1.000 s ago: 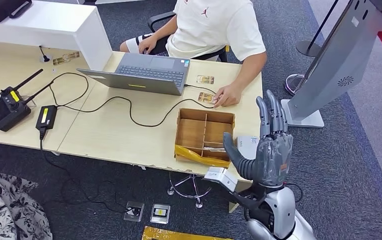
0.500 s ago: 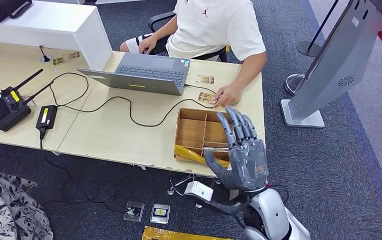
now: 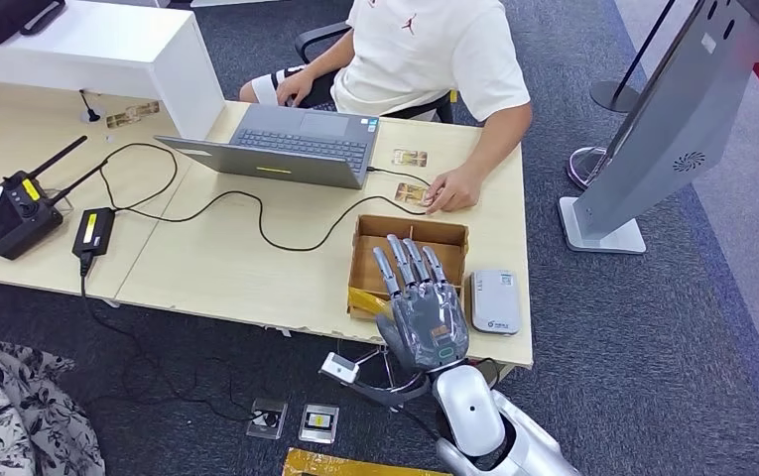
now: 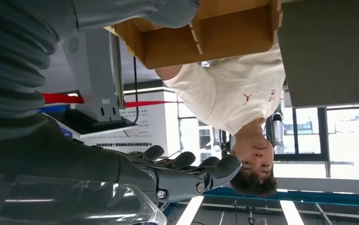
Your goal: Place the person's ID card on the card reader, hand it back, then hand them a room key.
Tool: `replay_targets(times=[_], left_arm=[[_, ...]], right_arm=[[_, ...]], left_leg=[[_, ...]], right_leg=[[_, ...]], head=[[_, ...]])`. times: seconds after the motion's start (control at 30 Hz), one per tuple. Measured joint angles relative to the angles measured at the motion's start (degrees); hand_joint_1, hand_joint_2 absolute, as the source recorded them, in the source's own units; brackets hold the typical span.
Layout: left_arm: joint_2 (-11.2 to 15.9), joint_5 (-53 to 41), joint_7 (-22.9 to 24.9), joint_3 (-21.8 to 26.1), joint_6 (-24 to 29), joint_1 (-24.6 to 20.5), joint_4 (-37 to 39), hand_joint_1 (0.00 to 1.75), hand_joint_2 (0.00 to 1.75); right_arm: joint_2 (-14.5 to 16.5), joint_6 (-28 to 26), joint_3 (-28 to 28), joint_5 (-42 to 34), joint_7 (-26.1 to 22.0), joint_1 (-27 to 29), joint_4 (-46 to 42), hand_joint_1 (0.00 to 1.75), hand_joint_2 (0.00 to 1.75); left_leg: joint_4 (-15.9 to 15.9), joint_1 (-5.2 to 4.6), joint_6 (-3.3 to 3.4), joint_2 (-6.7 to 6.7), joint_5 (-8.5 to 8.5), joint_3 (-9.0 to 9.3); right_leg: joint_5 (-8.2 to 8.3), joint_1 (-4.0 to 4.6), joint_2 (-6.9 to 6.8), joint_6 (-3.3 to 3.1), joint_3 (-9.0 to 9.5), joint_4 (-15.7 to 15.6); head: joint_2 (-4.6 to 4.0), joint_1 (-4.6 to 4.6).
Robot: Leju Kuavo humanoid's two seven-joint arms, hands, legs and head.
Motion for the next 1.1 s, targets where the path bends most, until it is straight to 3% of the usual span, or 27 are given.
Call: replay_targets(times=[0.37, 1.1], left_arm=[[-0.02, 0.31, 0.5, 0.01, 0.0, 0.3, 0.52, 0.0, 1.75], [0.0, -8.45, 8.72, 0.01, 0.0, 0.14, 0.42, 0.0, 1.75]], right_arm=[[1.14, -0.22, 0.45, 1.35, 0.86, -1.41, 3.24, 0.0, 1.75], [5.47, -0.08, 0.08, 0.19, -1.51, -1.91, 11.11, 0.0, 1.75]], left_leg=[[0.0, 0.01, 0.0, -0.02, 0.0, 0.01], [0.0, 0.01, 0.0, -0.01, 0.0, 0.03]], right_leg=[[0.0, 0.01, 0.01, 0.0, 0.0, 0.01], [0.0, 0.01, 0.02, 0.0, 0.0, 0.01]], head=[[0.0, -0.02], [0.0, 0.0]])
